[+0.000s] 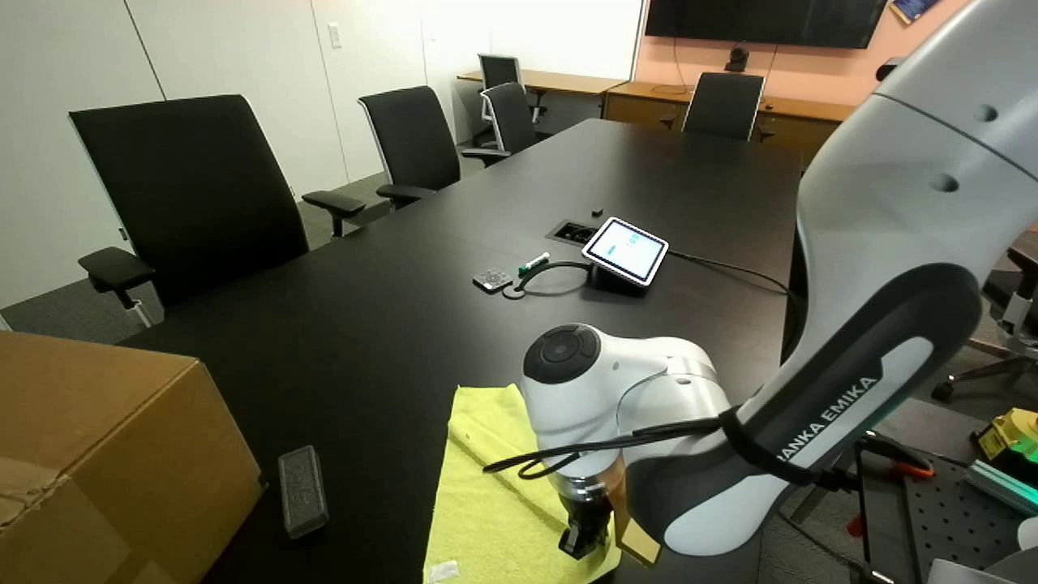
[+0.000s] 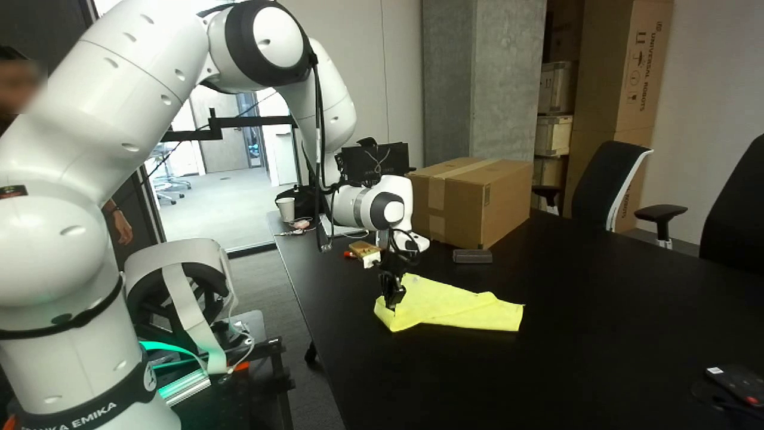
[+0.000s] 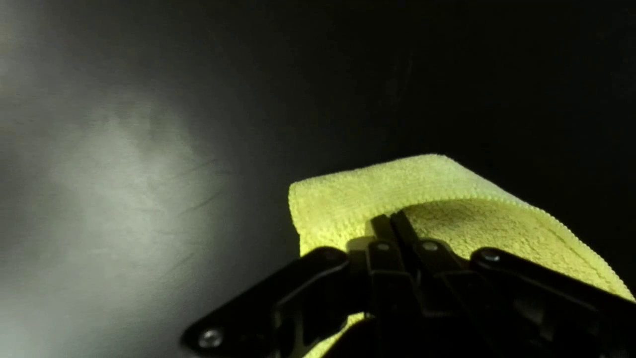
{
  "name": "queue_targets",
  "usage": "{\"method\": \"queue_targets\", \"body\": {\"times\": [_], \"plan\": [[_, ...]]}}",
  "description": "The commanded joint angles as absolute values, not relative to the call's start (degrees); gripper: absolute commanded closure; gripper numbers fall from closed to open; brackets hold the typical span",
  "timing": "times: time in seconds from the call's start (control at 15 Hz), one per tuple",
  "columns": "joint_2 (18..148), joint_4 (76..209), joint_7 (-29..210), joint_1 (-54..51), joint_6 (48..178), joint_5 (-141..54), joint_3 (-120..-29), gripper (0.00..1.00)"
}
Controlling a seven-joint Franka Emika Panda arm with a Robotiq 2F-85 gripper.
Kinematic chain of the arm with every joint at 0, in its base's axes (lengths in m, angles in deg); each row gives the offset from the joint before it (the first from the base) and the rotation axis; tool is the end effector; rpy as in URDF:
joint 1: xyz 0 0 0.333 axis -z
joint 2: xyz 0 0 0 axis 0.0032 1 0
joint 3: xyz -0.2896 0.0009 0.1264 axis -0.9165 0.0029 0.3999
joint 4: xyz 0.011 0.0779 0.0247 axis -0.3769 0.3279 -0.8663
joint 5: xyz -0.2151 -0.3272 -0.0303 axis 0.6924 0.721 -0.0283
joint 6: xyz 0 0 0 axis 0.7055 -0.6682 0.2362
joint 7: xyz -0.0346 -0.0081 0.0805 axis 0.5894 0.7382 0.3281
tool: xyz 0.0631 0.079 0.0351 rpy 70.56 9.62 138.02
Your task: Fold the yellow towel in half
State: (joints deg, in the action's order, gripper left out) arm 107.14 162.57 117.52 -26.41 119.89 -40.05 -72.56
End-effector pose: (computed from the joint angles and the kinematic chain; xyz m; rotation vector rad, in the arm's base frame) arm 0.5259 0.2404 0.0895 2.9639 -0.0401 -0.2207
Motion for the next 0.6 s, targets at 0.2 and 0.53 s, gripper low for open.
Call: {"method": "queue_targets", "body": {"times": [0.2, 0.53], "plan": [[103.7, 161.9, 119.1, -28.0, 116.4, -35.9, -74.3, 0.97], [105.3, 155.2, 120.1, -30.3, 112.7, -25.9, -76.5, 0.97]]}}
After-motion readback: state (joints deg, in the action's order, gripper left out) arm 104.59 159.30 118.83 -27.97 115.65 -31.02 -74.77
